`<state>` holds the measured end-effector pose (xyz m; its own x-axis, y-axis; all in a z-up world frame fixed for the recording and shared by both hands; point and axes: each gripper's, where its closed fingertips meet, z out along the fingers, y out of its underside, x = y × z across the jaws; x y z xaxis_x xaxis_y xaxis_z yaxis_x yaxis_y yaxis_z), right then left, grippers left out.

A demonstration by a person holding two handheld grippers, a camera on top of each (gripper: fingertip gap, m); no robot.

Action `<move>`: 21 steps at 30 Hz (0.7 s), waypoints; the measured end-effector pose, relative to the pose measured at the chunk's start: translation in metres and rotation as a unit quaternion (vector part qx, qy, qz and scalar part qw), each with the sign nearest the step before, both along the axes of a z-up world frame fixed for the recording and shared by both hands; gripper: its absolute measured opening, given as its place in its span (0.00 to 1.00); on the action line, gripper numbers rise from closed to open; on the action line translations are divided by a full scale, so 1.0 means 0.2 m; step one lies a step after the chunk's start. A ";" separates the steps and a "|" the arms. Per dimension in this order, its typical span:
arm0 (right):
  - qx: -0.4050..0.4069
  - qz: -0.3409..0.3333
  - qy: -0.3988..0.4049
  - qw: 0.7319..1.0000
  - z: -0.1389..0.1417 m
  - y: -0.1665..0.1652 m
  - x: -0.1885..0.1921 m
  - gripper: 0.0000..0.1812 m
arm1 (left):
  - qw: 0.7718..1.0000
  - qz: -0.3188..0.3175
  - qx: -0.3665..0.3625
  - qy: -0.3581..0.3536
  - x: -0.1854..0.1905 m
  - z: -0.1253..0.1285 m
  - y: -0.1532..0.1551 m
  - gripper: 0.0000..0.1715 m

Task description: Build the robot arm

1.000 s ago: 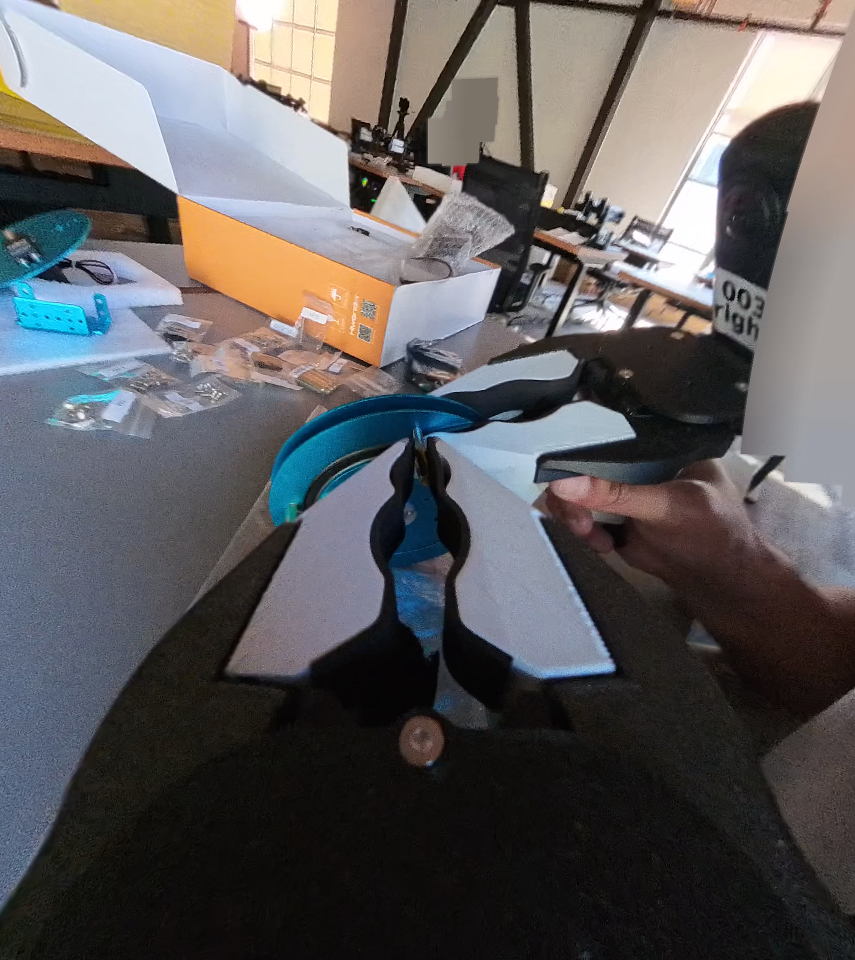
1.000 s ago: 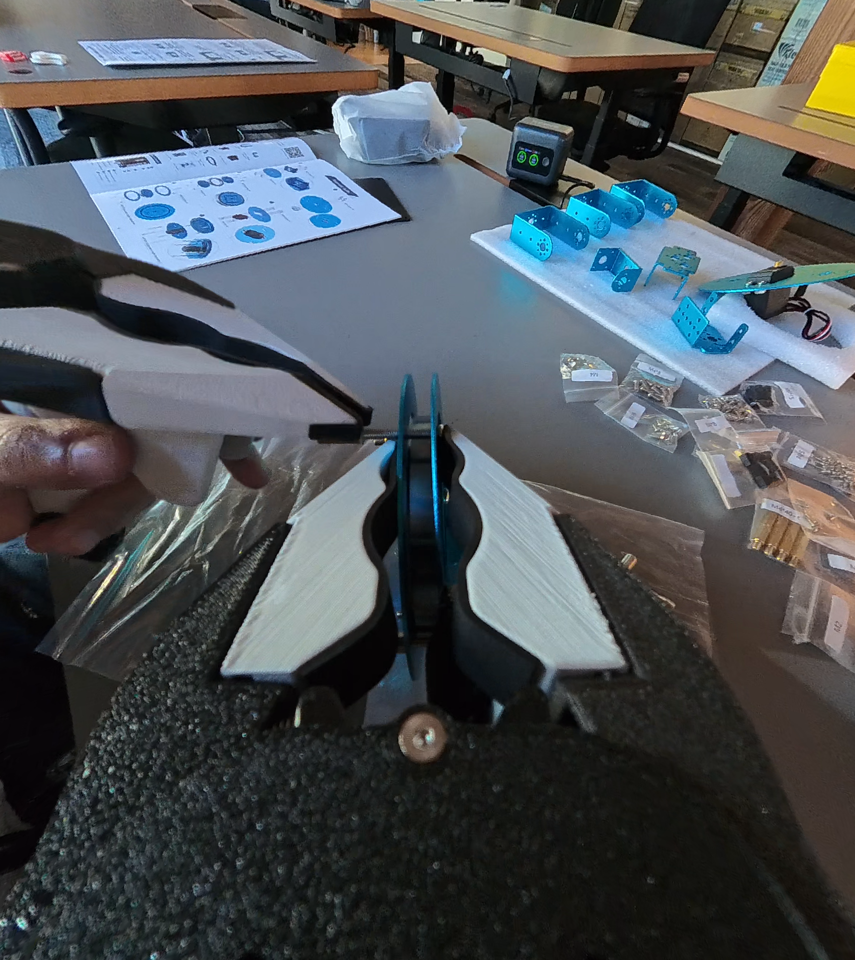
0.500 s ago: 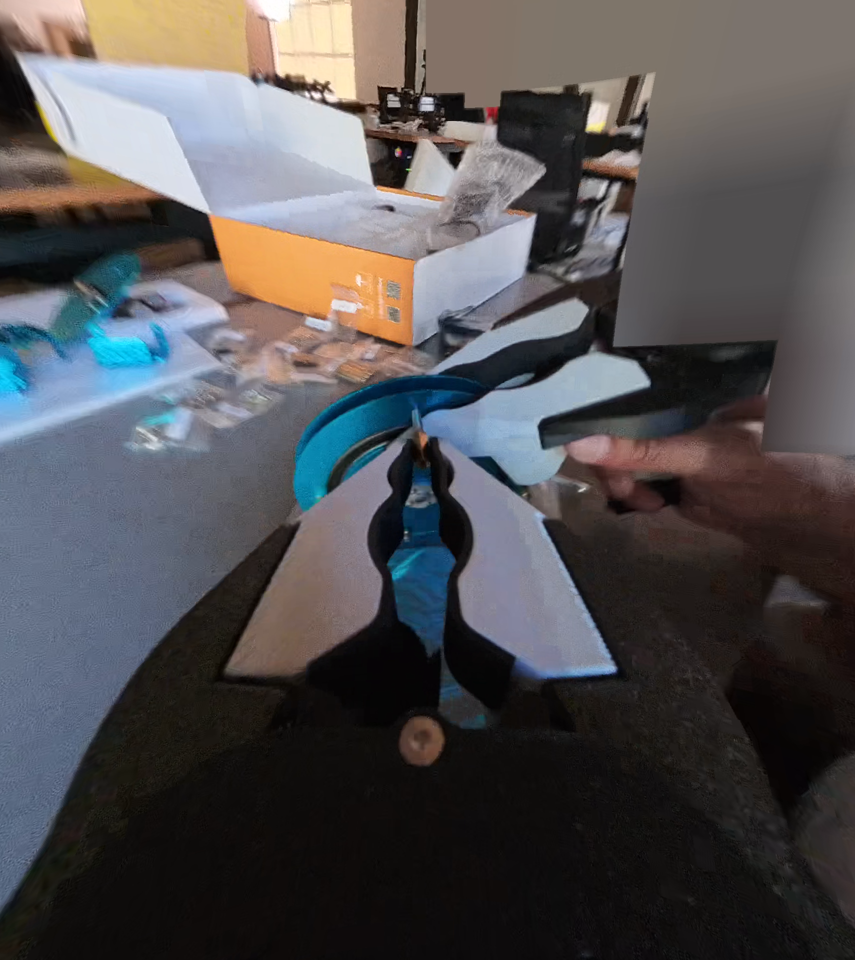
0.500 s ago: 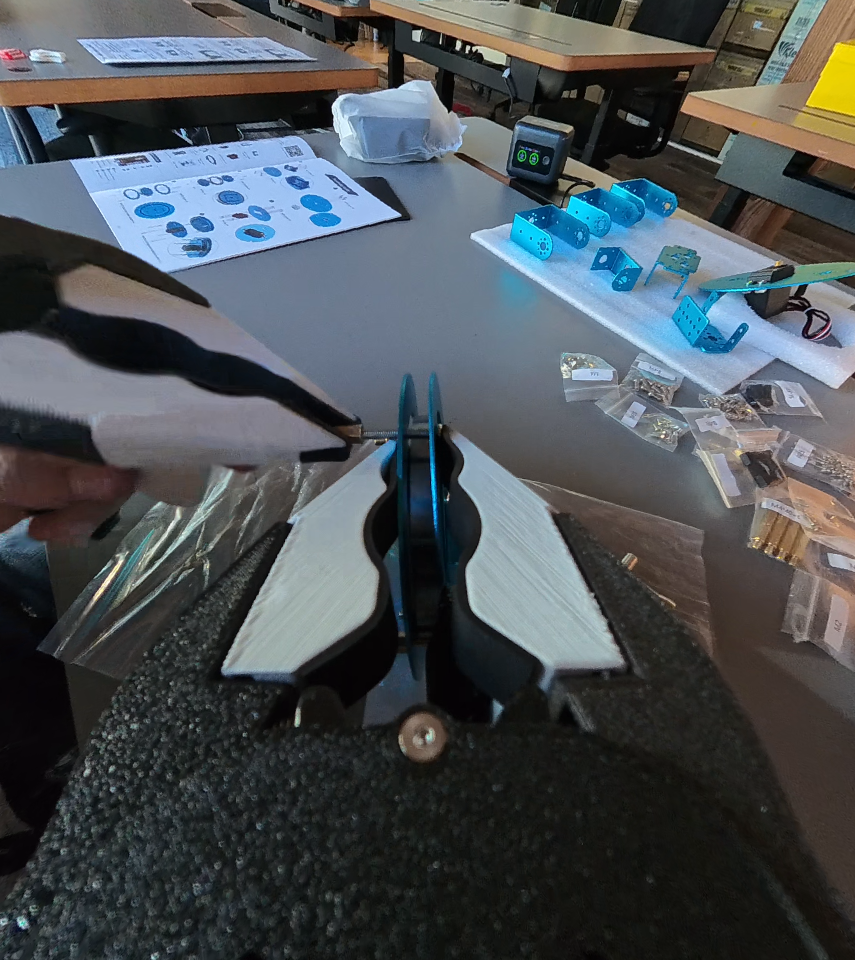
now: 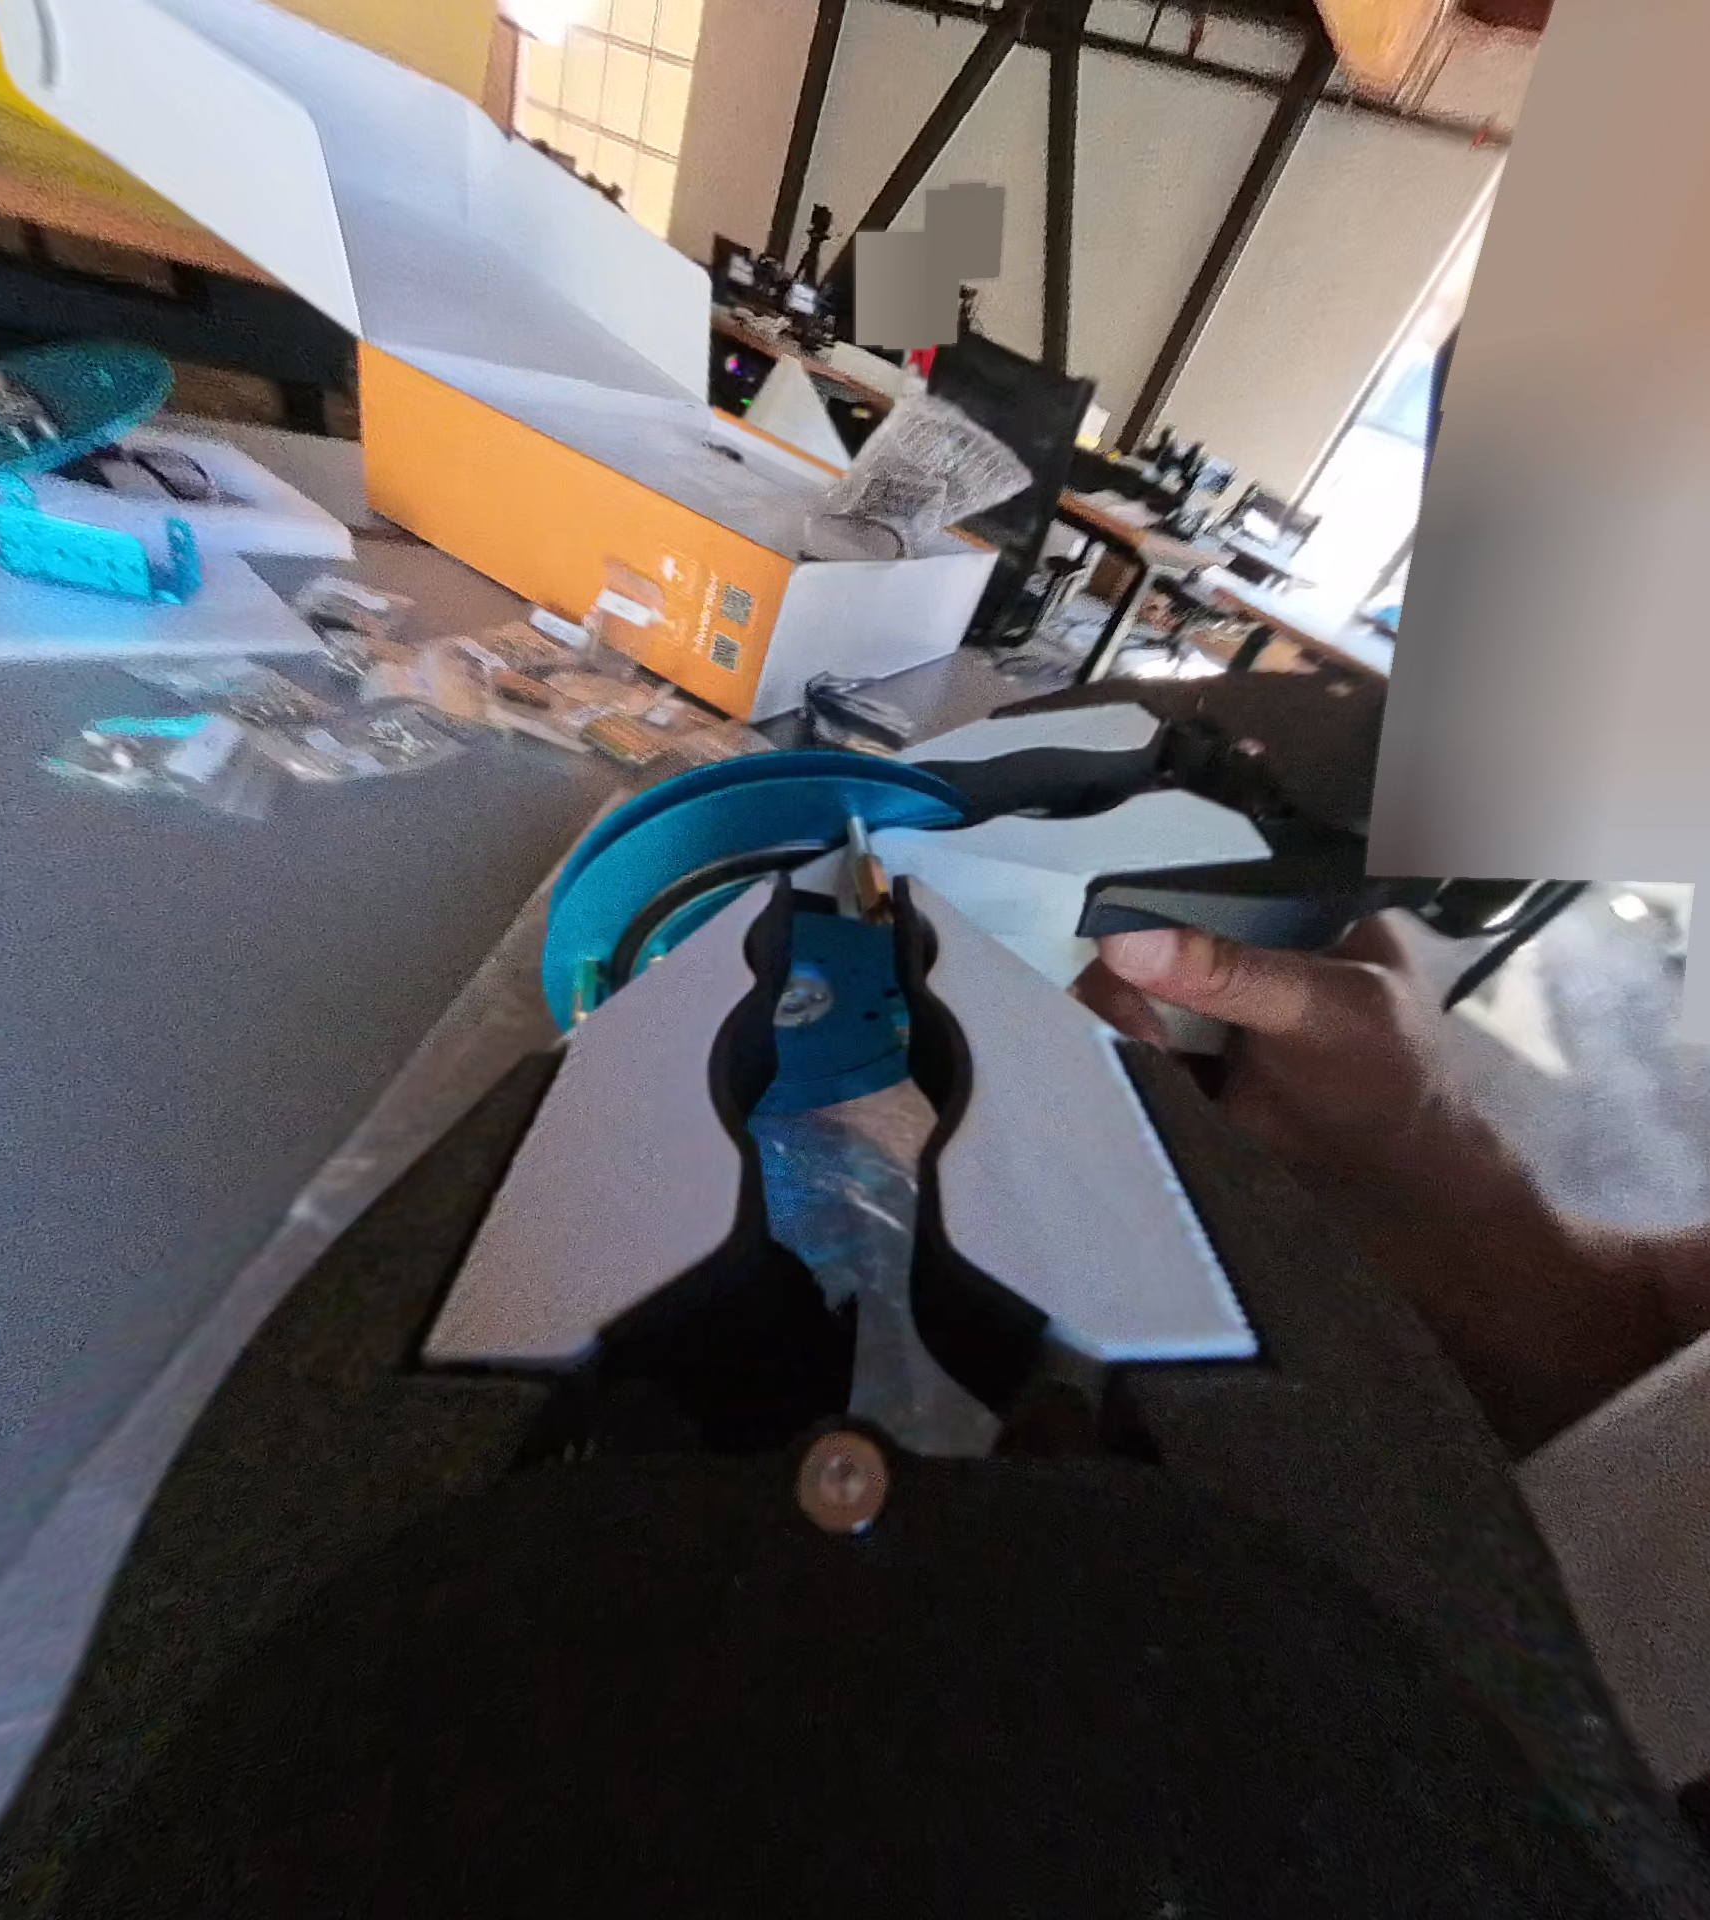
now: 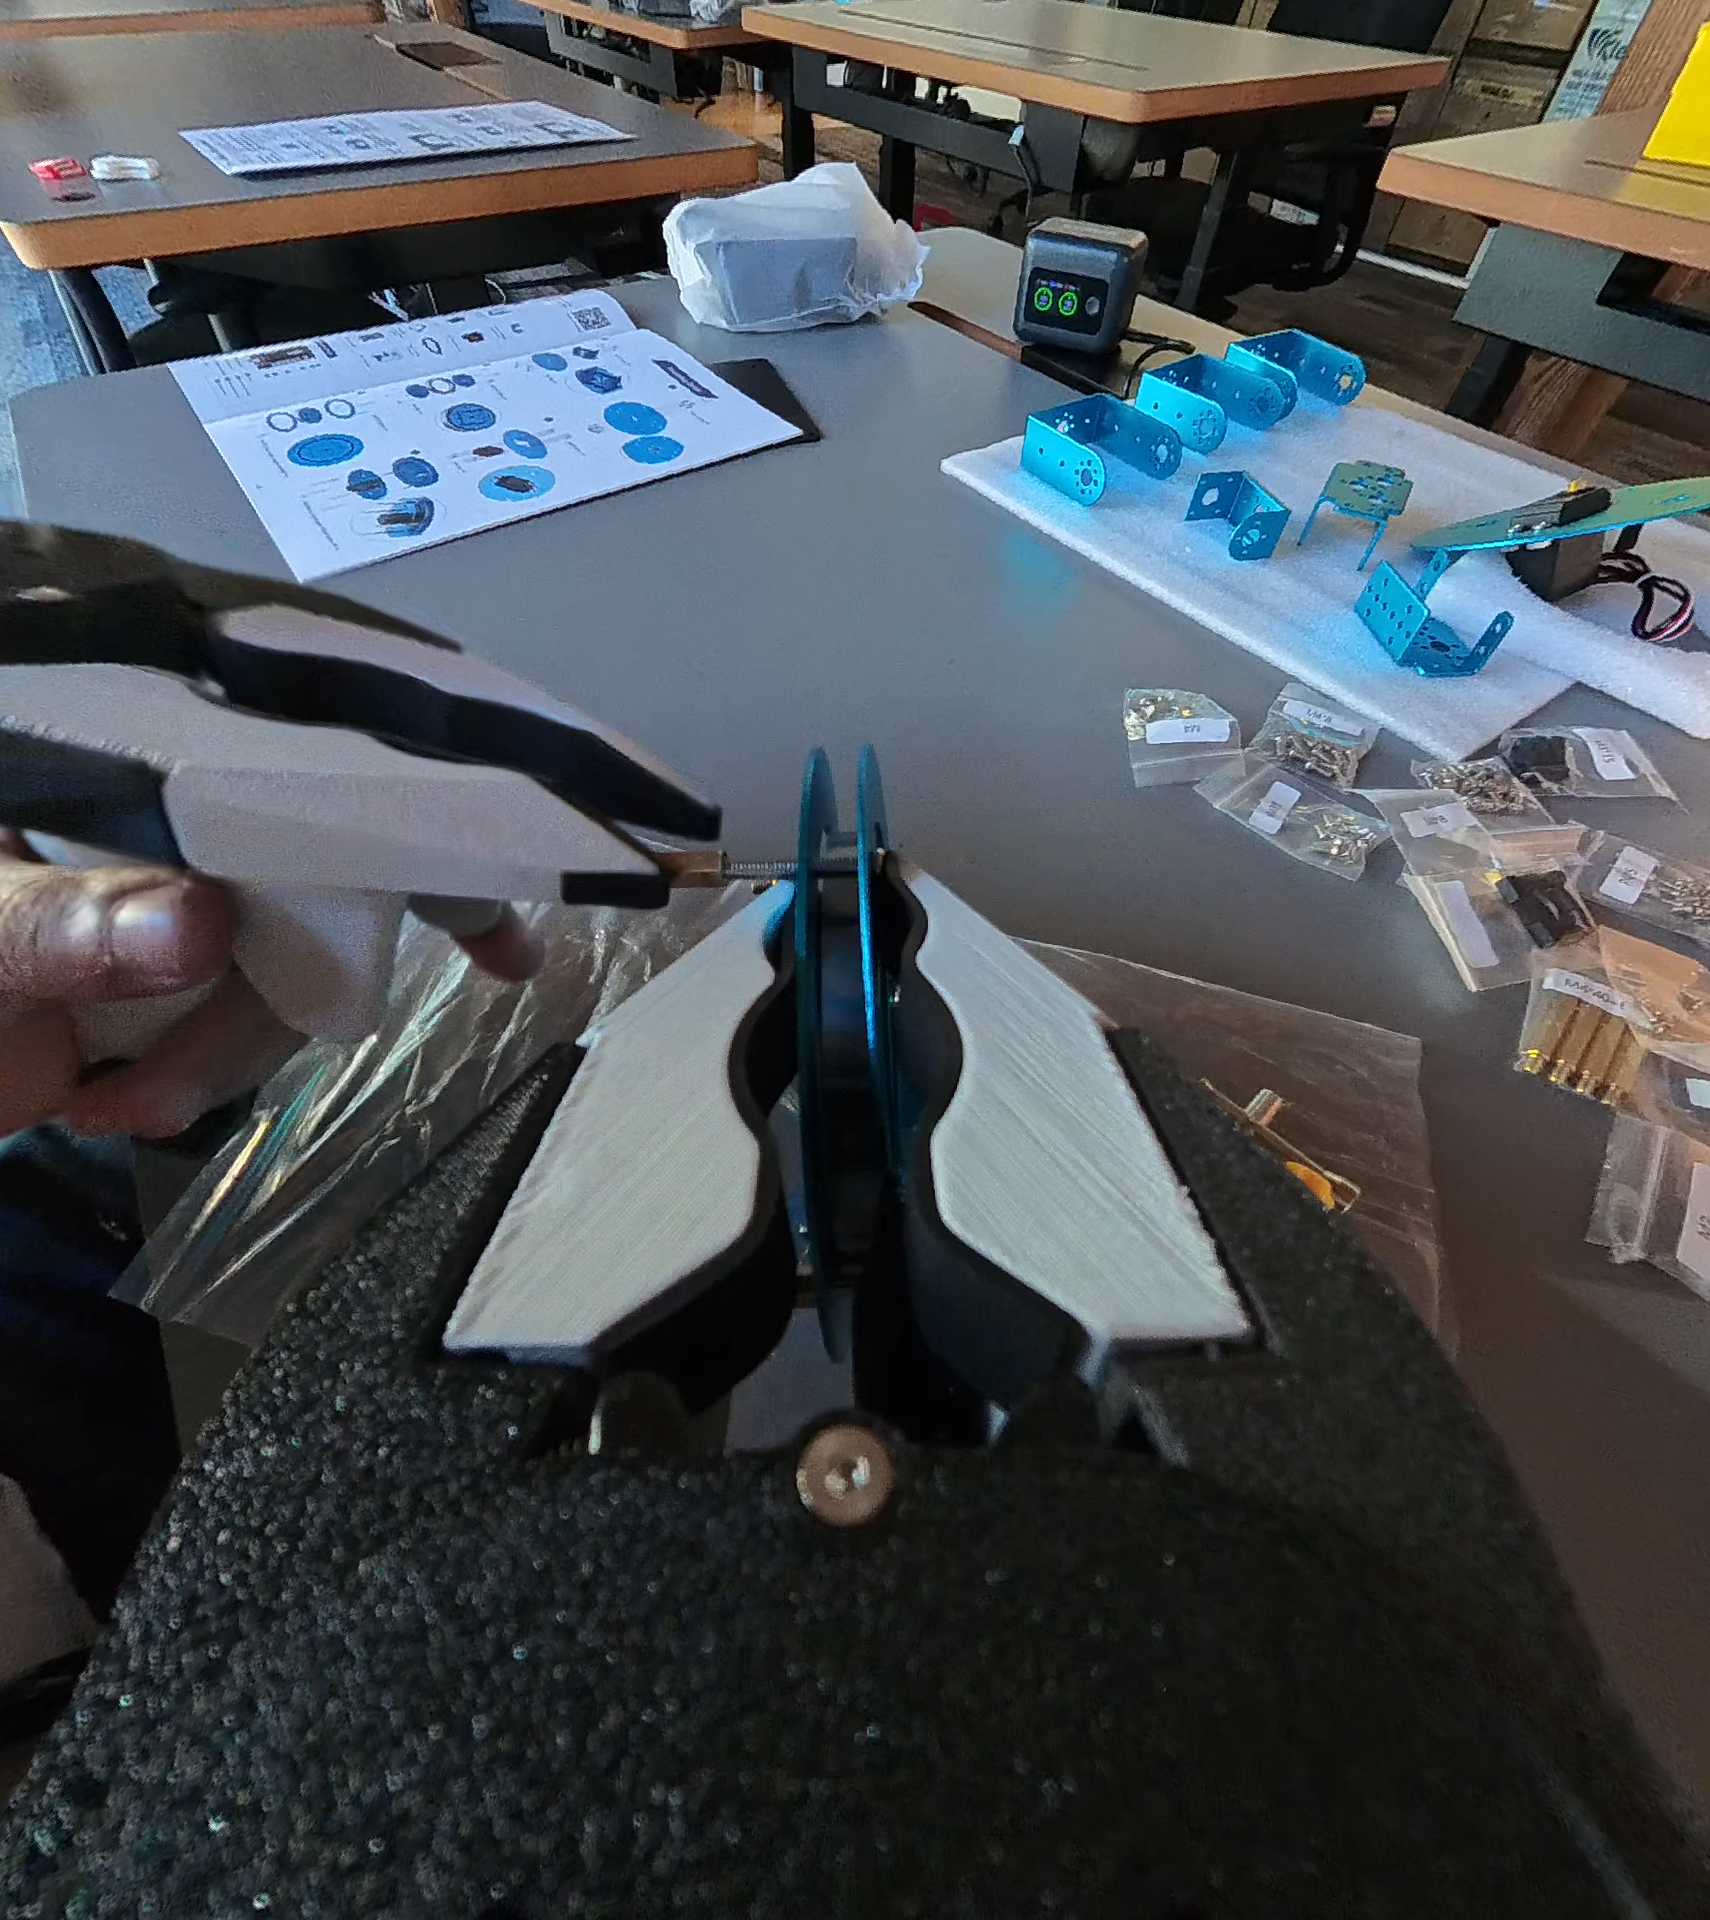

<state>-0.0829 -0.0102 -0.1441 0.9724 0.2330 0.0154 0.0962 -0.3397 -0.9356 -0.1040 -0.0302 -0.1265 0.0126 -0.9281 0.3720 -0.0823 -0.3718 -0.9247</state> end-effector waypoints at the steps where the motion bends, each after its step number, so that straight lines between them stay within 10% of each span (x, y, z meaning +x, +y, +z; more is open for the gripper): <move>1: 0.000 0.001 -0.001 1.000 0.00 0.00 0.00 0.06 | 0.999 -0.011 -0.037 -0.008 0.00 -0.01 -0.01 0.10; 5: 0.000 0.001 -0.002 1.000 0.00 0.00 -0.01 0.07 | 0.998 -0.002 -0.054 -0.025 0.03 -0.02 -0.05 0.02; 9: 0.000 0.001 0.009 1.000 0.00 0.00 0.00 0.07 | 0.982 0.057 0.179 0.028 0.04 -0.03 -0.03 0.02; 11: -0.002 0.003 0.016 1.000 0.00 0.00 -0.01 0.06 | 0.905 0.109 0.405 0.074 0.04 -0.04 -0.01 0.02; 13: -0.002 0.002 0.019 1.000 0.00 0.00 0.00 0.06 | 0.778 0.153 0.598 0.115 0.03 -0.03 0.01 0.01; 15: -0.003 -0.001 0.016 1.000 0.00 0.00 0.01 0.06 | 0.715 0.160 0.669 0.125 0.04 -0.02 0.02 0.01; 17: -0.003 -0.001 0.017 1.000 0.00 0.00 0.01 0.06 | 0.740 0.138 0.647 0.120 0.04 -0.03 0.03 0.01; 21: -0.003 0.001 0.015 1.000 0.00 0.00 0.01 0.06 | 0.948 0.051 0.309 0.062 0.04 -0.04 -0.03 0.03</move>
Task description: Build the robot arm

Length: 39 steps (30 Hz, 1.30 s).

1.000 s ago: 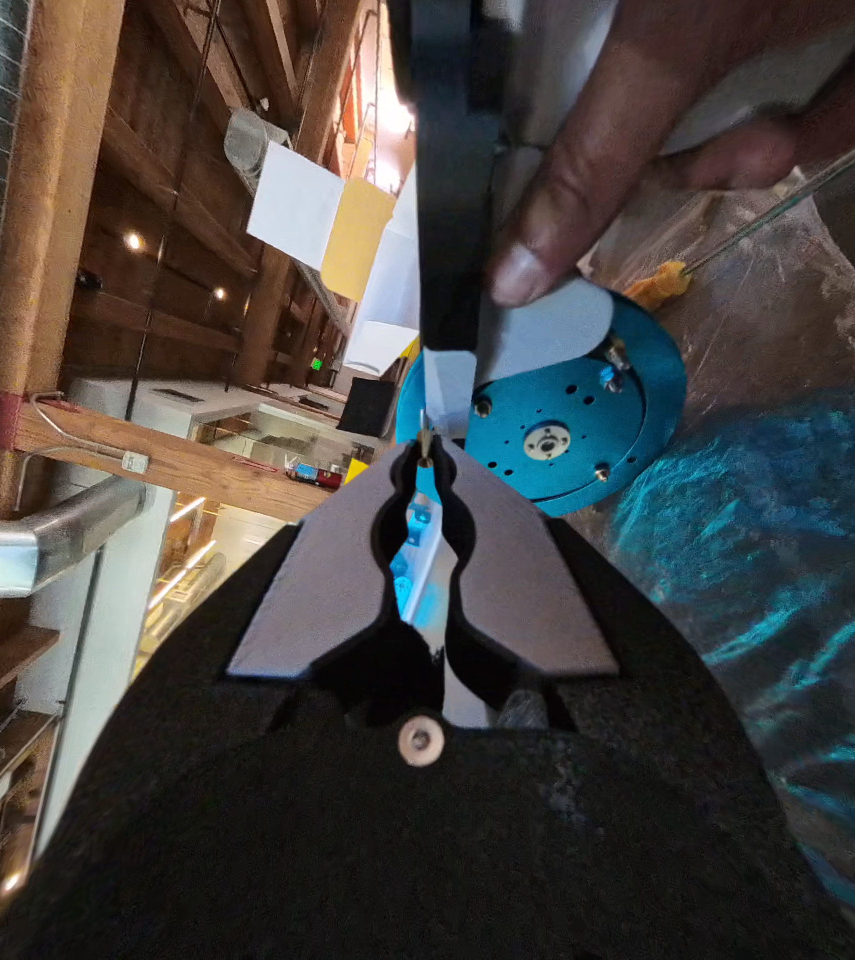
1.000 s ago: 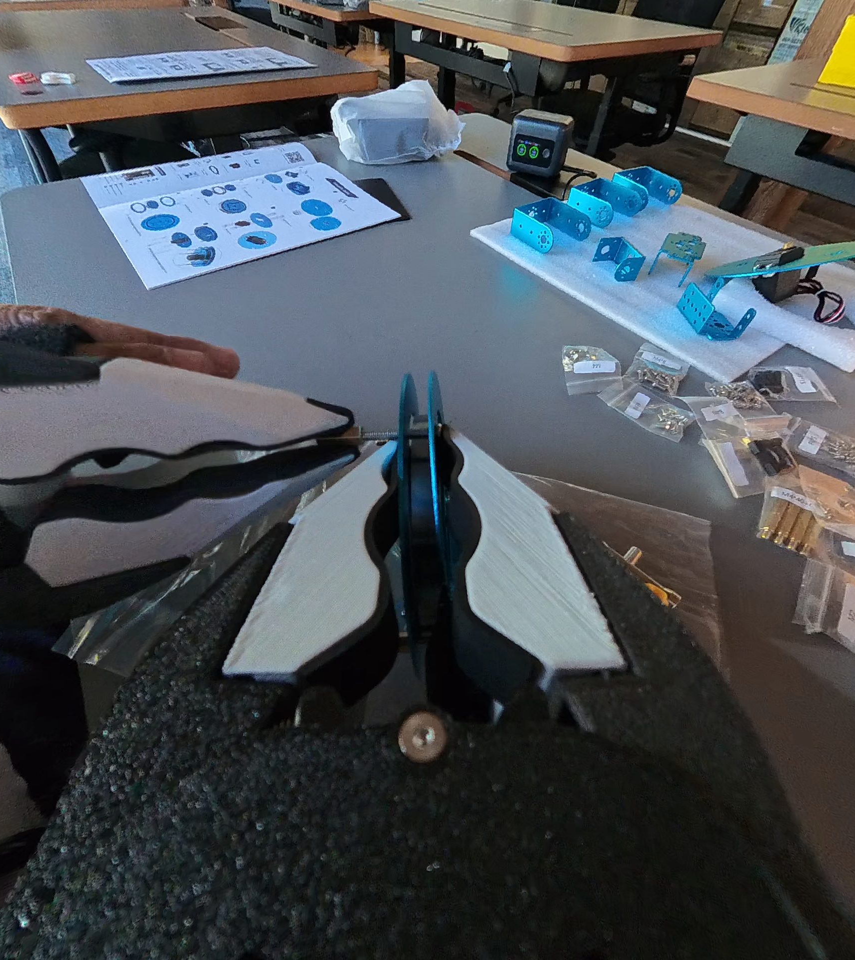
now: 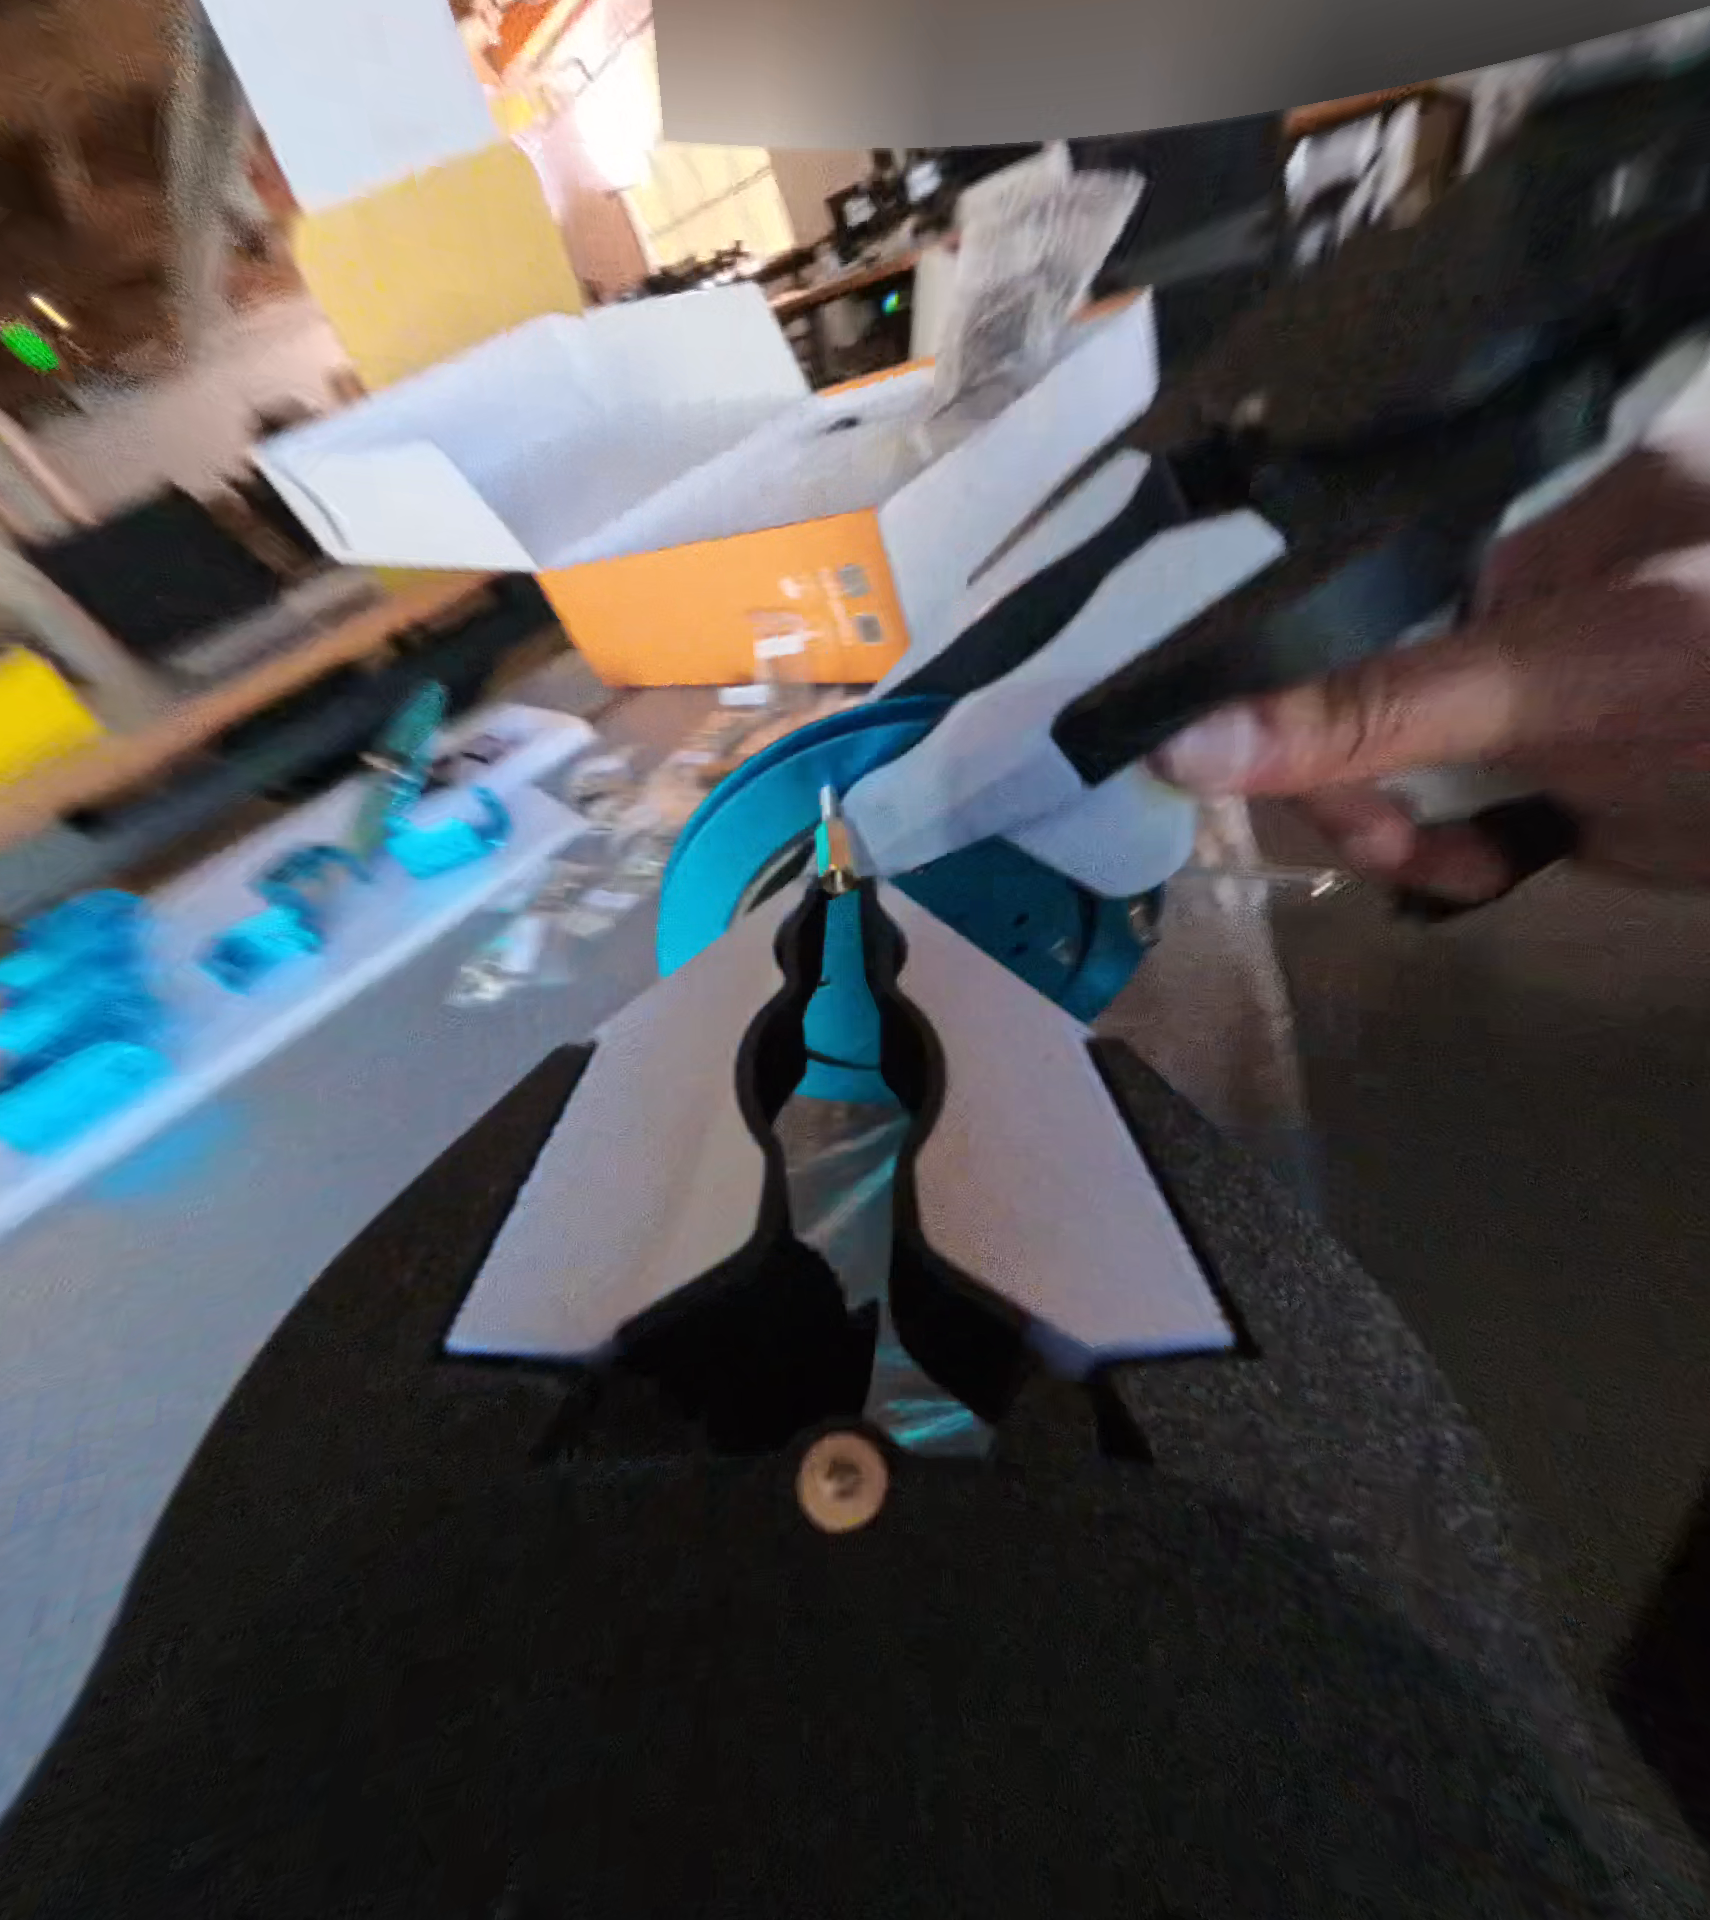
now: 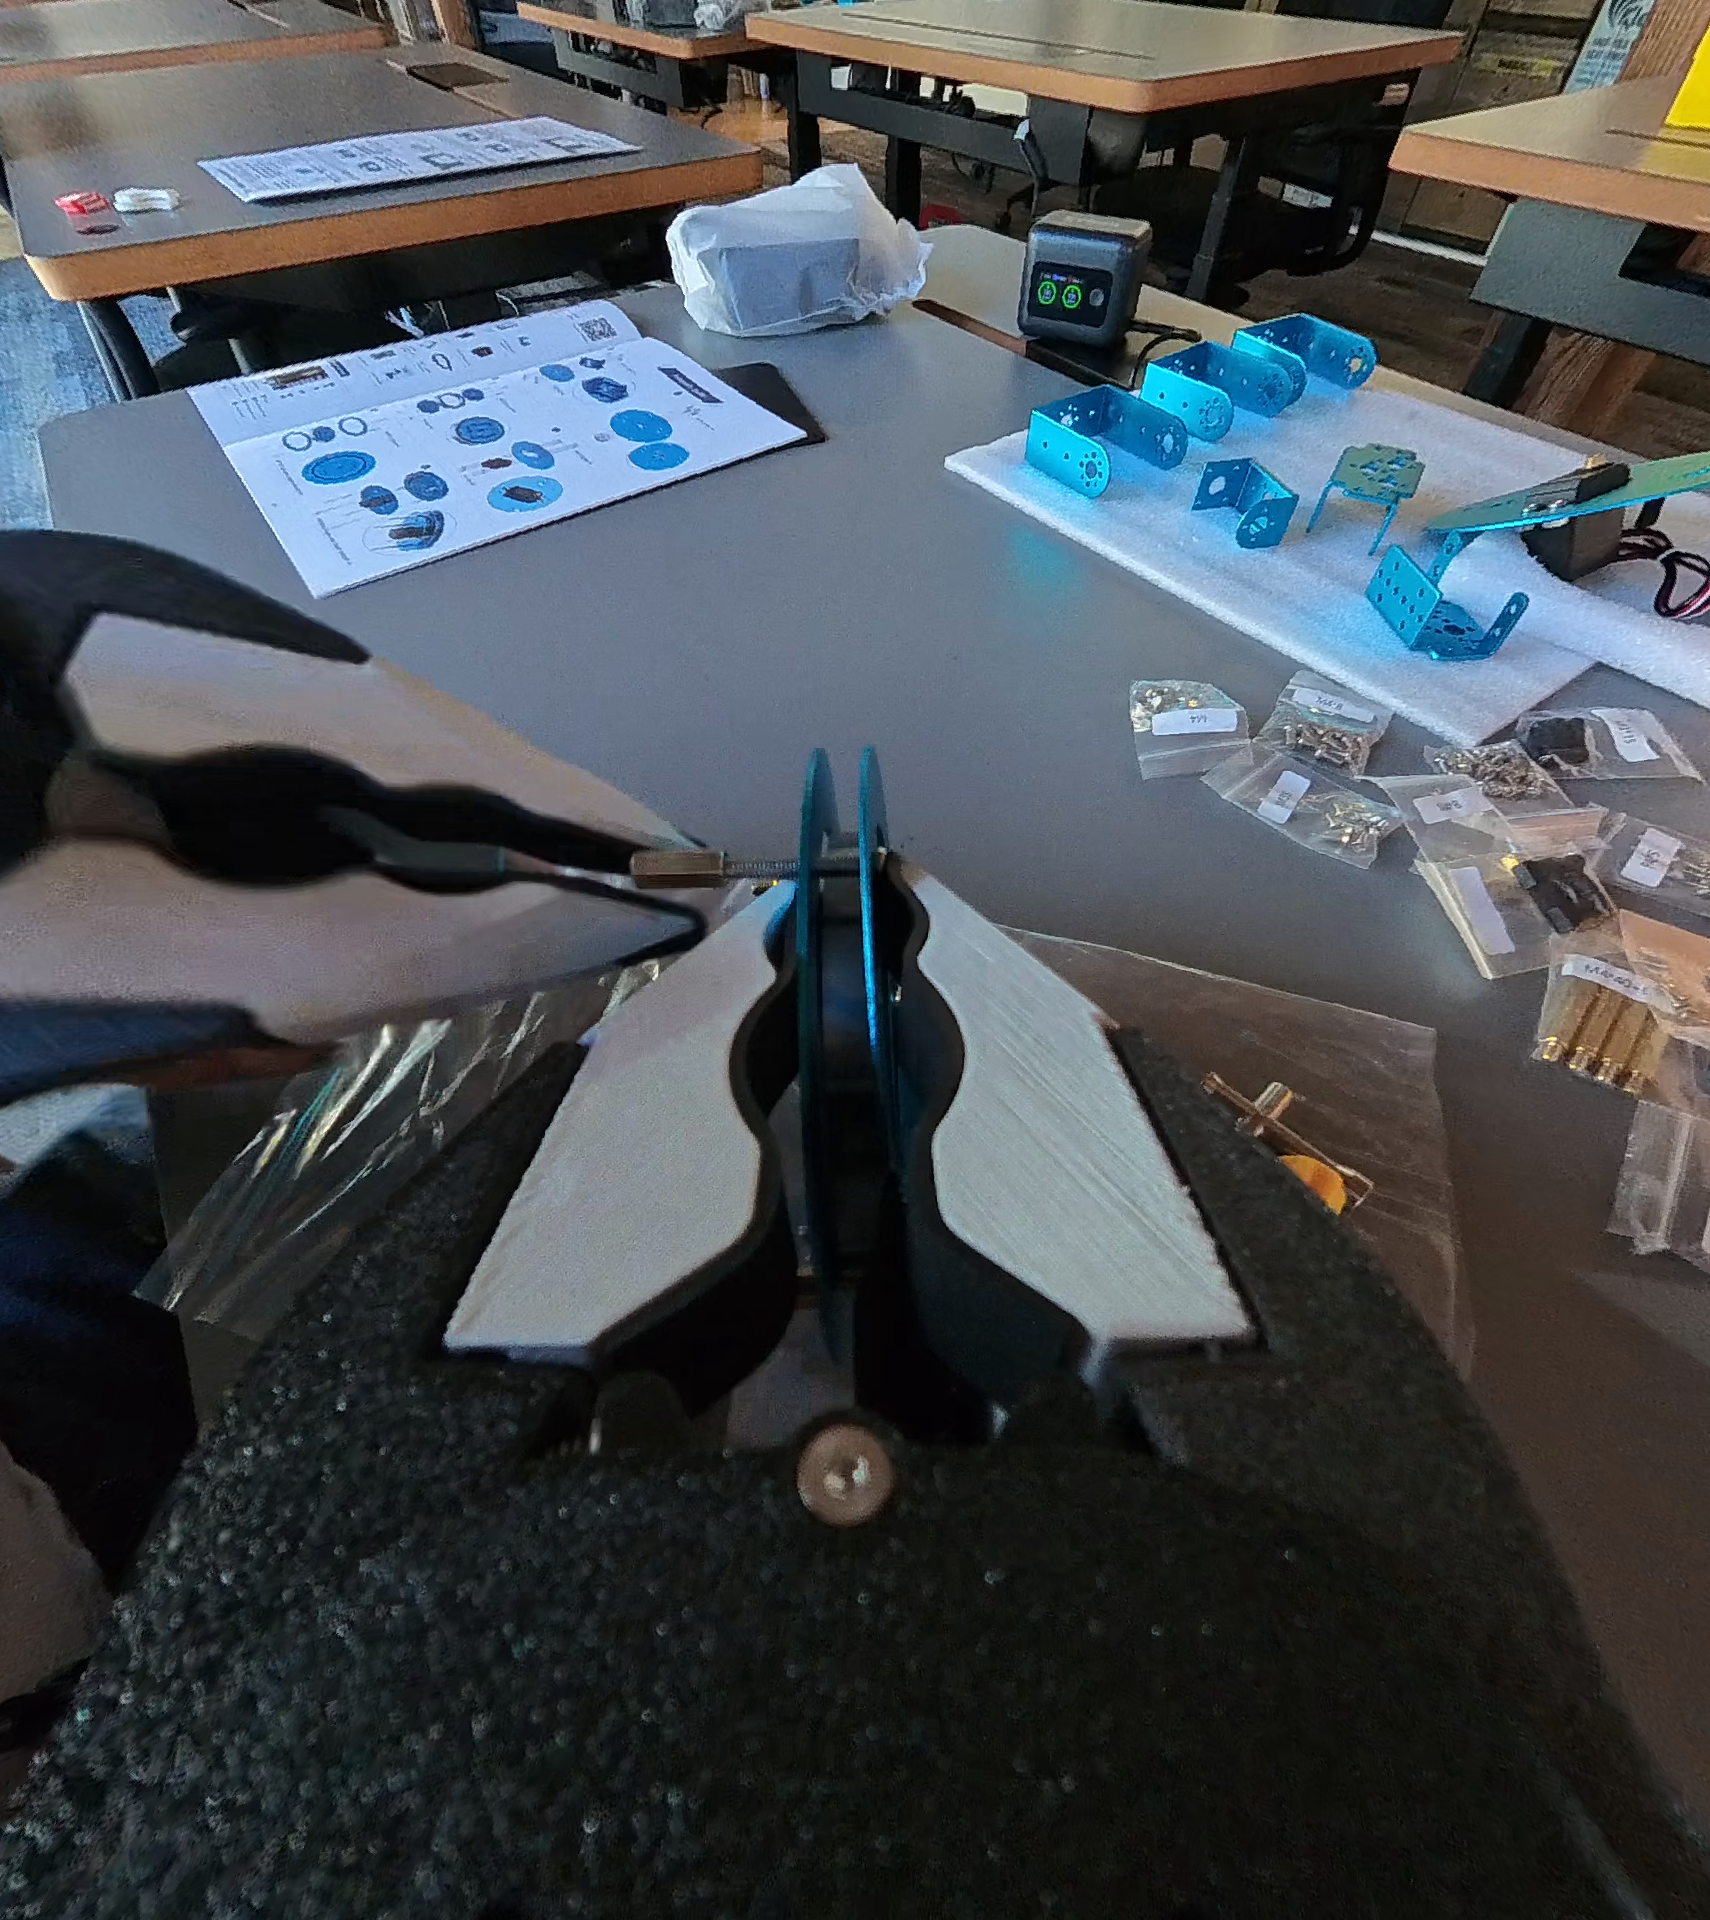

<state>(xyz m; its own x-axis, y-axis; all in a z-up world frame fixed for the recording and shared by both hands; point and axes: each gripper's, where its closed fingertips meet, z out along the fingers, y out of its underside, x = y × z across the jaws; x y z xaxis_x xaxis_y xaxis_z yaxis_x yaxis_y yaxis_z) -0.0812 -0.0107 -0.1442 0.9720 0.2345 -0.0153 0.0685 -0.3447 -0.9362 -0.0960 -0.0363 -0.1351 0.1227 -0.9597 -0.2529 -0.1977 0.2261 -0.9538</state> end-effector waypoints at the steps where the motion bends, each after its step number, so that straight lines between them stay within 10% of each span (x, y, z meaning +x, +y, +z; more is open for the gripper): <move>1: 0.000 -0.001 0.000 1.000 0.00 0.00 0.00 0.06 | 0.994 -0.026 -0.099 -0.024 -0.01 0.02 -0.01 0.05; 4: 0.001 0.000 -0.004 1.000 0.00 0.00 -0.01 0.06 | 0.959 -0.058 -0.266 -0.078 -0.03 0.08 0.00 0.06; 9: 0.002 0.000 -0.012 1.000 0.00 0.01 -0.02 0.06 | 0.963 -0.035 -0.258 -0.063 0.01 0.03 0.00 0.03; 16: 0.002 0.001 -0.008 1.000 0.00 0.00 -0.02 0.06 | 0.994 0.047 0.093 0.009 0.01 0.01 0.02 0.02; 20: 0.001 0.002 -0.008 1.000 0.00 0.00 -0.02 0.06 | 0.905 0.123 0.403 0.060 0.01 0.01 0.04 0.02; 23: 0.002 0.001 -0.011 1.000 0.00 0.00 -0.02 0.06 | 0.864 0.120 0.485 0.059 0.01 0.01 0.05 0.02; 26: 0.002 0.005 -0.012 1.000 0.00 0.00 -0.03 0.06 | 0.920 0.103 0.377 0.029 0.00 0.01 0.05 0.03; 29: 0.001 0.002 -0.008 1.000 0.00 0.00 -0.02 0.06 | 0.996 0.048 0.077 -0.017 -0.02 0.01 0.03 0.08; 33: 0.001 0.002 -0.005 1.000 0.00 0.00 -0.02 0.09 | 0.969 -0.019 -0.235 -0.079 -0.04 0.04 0.03 0.09; 39: 0.002 0.004 -0.013 1.000 0.00 0.00 -0.03 0.06 | 0.963 -0.017 -0.252 -0.094 -0.01 0.05 0.03 0.03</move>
